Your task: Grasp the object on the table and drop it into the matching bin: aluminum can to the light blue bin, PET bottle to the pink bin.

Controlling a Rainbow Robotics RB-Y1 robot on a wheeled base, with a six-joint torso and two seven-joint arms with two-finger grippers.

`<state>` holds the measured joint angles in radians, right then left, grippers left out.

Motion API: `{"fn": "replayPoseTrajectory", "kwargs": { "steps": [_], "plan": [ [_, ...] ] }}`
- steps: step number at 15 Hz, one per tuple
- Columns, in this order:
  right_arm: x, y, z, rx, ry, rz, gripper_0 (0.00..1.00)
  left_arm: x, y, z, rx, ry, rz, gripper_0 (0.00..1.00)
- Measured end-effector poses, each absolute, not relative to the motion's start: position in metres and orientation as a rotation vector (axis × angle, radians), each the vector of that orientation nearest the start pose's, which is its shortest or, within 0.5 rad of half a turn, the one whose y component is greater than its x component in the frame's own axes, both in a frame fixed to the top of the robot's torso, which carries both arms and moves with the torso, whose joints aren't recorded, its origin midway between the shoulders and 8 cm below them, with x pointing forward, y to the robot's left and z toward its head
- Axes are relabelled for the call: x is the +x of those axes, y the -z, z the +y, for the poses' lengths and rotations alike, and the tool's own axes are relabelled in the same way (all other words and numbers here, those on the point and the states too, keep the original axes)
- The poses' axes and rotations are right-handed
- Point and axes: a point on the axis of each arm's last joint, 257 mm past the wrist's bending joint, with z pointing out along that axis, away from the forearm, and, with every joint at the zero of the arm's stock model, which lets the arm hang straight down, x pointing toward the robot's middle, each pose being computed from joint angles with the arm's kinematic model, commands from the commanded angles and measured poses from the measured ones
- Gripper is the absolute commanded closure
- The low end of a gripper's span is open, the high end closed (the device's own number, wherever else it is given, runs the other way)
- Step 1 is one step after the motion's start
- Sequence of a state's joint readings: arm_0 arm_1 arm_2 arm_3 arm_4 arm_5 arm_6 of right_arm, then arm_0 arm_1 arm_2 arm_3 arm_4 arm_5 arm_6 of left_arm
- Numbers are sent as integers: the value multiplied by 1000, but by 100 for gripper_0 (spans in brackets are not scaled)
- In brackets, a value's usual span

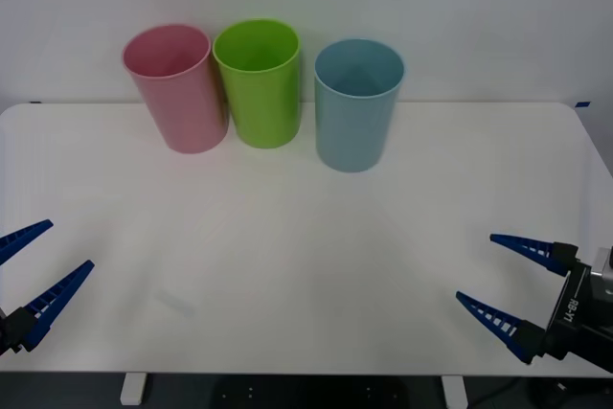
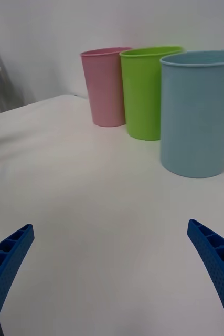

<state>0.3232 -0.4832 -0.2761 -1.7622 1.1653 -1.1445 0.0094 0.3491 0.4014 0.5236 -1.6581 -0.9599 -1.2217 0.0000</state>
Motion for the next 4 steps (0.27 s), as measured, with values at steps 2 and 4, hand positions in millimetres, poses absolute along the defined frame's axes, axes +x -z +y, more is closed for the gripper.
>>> {"fn": "replayPoseTrajectory", "kwargs": {
  "steps": [2, 4],
  "plan": [
    [344, 219, -240, -791, -604, 1555, 0, 342, 169, 330, 465, 567, 1441, 0],
    [344, 219, -240, -791, -604, 1556, 0, 342, 169, 330, 465, 567, 1441, 0]
  ]
}}
